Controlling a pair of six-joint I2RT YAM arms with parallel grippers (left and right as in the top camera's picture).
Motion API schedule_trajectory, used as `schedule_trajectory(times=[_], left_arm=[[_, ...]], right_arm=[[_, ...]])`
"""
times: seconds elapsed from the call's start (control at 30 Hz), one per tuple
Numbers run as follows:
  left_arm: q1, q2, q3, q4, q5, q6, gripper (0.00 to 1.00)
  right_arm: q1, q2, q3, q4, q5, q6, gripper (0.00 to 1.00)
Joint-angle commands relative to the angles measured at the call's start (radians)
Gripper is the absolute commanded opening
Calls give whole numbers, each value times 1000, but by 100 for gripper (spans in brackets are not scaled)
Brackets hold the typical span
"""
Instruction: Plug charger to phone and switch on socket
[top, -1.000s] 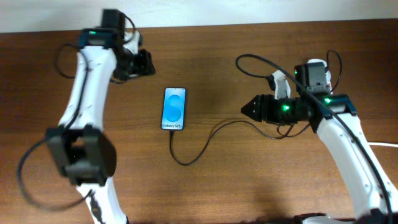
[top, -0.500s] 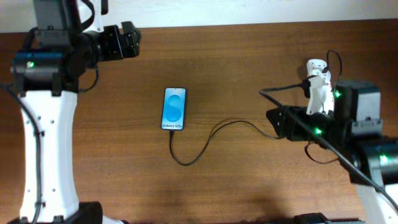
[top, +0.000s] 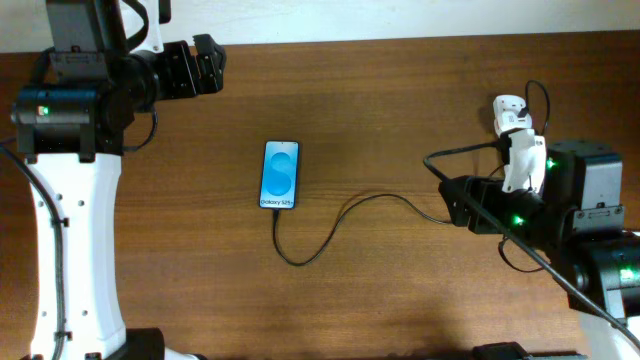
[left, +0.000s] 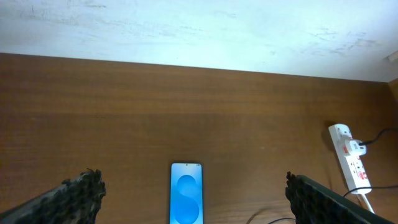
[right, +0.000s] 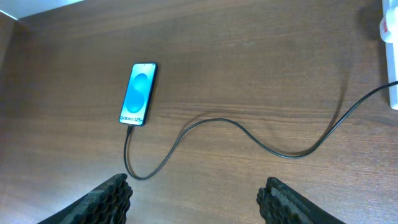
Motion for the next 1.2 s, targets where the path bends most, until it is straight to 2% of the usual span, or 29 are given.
schedule_trajectory(times=[0.0,1.07,1.17], left_arm=[[3,-10,9,2,-7,5,99],[3,-10,9,2,-8,5,99],[3,-10,9,2,-8,5,99]], right_arm=[[-2,24,20,27,23,61,71],[-2,42,21,53,42,121,75],[-11,43,42,48,53,130,80]])
